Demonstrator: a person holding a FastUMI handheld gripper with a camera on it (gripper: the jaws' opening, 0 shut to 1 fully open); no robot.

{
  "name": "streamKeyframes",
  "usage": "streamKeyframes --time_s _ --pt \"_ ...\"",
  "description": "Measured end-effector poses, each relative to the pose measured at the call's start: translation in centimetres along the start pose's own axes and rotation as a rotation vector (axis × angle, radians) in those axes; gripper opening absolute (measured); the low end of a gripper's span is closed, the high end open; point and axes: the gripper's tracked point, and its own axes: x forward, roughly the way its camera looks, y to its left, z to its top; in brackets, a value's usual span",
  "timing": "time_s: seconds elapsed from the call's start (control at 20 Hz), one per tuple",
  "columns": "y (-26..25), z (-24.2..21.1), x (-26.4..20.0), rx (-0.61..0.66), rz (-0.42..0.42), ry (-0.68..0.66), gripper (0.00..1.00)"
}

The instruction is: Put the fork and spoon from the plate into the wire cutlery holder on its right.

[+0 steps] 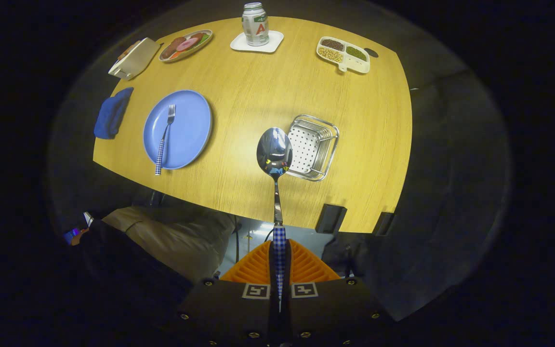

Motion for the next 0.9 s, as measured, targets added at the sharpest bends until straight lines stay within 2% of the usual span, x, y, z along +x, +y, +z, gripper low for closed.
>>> streamKeyframes --time_s 0.25,0.75,0.9 --pt "-2.4 0.7 1.6 0.066 0.022 0.053 0.02" --pt "-2.9 2.9 5.1 0.048 0.047 0.27 0.02" --pt "-3.0 3.3 5.6 0.03 0.03 0.335 0.02"
